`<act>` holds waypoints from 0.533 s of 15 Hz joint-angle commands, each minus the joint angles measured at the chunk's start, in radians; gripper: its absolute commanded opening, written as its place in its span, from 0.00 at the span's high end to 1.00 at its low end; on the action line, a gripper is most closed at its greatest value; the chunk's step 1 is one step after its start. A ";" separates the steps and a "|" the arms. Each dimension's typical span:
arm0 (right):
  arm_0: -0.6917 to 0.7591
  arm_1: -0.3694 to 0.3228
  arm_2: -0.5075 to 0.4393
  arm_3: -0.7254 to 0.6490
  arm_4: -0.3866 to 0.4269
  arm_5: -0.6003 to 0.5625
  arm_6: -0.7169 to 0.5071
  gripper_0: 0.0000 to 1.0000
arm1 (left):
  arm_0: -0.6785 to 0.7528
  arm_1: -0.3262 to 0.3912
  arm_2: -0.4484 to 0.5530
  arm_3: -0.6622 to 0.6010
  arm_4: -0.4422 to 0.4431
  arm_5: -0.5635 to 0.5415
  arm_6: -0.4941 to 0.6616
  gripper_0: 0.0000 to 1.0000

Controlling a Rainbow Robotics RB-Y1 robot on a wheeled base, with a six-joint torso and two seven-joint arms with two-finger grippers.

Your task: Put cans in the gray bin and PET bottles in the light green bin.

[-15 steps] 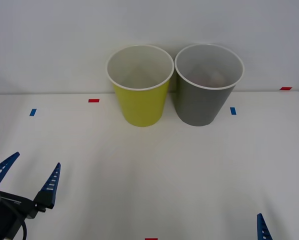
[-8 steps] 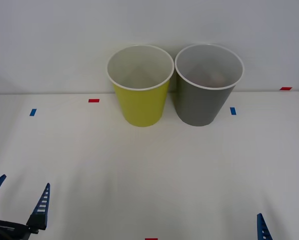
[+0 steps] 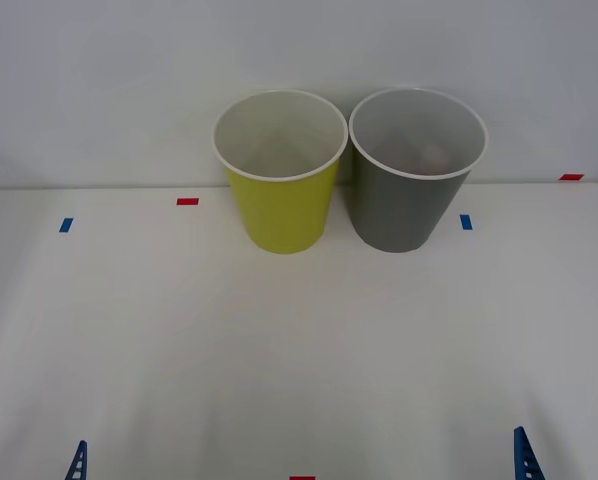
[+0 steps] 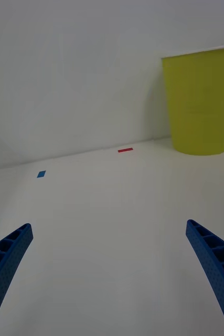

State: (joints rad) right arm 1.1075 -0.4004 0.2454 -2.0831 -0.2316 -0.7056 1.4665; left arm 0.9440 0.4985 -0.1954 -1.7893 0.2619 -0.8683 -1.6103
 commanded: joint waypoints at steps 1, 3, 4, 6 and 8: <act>0.000 0.000 0.000 0.000 0.000 0.000 0.000 0.00 | 0.002 0.000 -0.026 0.041 -0.009 -0.043 0.032 0.00; 0.000 0.000 0.000 0.000 0.000 0.000 0.000 0.00 | 0.002 0.000 -0.029 0.074 -0.023 -0.080 0.053 0.00; 0.000 0.000 0.000 0.000 0.000 0.000 0.000 0.00 | 0.004 0.000 -0.030 0.090 -0.029 -0.093 0.061 0.00; 0.000 0.000 0.000 0.000 0.000 0.000 0.000 0.00 | 0.021 0.000 -0.032 0.099 -0.036 -0.109 0.073 0.00; 0.000 0.000 0.000 0.000 0.000 0.000 0.000 0.00 | 0.035 -0.006 -0.030 0.099 -0.043 -0.121 0.079 0.00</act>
State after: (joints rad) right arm 1.1075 -0.4004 0.2454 -2.0831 -0.2316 -0.7056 1.4665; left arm 0.9721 0.4941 -0.2265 -1.6910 0.2223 -0.9822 -1.5335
